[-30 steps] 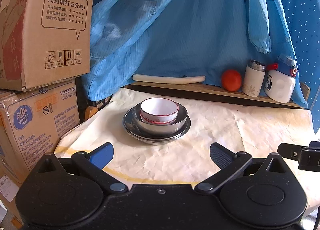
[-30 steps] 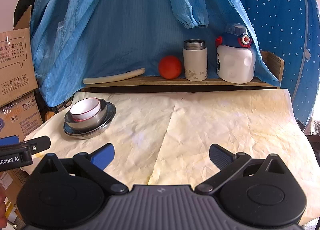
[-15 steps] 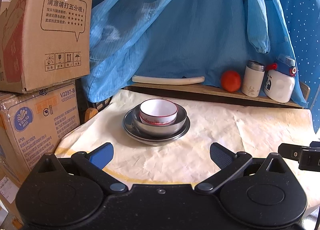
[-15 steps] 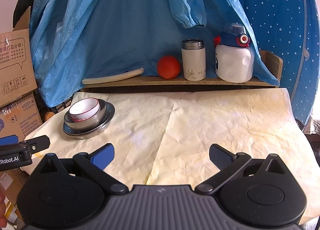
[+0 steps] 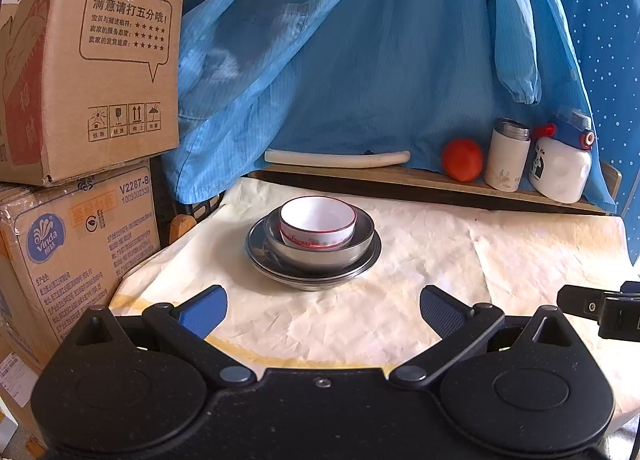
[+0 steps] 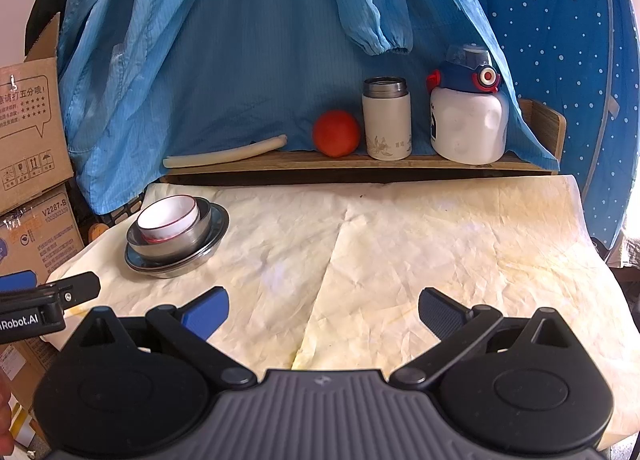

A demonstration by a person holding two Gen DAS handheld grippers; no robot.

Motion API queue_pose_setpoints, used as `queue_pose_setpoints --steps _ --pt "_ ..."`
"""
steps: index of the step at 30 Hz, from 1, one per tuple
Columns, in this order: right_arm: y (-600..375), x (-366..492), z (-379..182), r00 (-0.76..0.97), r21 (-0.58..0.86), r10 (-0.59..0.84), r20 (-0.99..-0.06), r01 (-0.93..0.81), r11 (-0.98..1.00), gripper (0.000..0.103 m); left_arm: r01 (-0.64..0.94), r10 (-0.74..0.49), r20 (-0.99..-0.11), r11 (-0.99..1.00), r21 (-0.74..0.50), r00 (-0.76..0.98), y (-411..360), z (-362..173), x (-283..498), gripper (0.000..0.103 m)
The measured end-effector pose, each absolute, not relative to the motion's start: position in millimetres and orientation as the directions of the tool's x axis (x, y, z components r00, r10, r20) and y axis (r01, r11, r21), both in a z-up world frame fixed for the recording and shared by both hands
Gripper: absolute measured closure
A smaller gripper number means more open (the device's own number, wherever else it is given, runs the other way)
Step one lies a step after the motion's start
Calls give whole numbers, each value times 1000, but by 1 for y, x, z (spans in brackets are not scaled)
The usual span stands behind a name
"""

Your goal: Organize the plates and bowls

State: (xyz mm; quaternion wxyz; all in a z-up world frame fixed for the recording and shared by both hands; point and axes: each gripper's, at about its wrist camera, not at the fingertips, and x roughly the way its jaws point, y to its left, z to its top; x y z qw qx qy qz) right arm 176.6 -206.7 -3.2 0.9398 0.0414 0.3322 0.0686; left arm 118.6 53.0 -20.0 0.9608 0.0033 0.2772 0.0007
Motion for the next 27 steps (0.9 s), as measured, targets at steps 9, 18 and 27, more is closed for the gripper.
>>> queue_pose_setpoints --steps 9,18,27 --pt "-207 177 -4 769 124 157 -620 -102 987 0 -1 4 -535 1000 7 845 54 -21 120 1" --pt "-206 178 -5 767 124 158 -622 -102 987 0 -3 5 -539 1000 4 842 55 -24 121 1" --pt "-203 179 -7 766 123 158 -623 -103 987 0 0 3 -539 1000 6 843 56 -25 124 1"
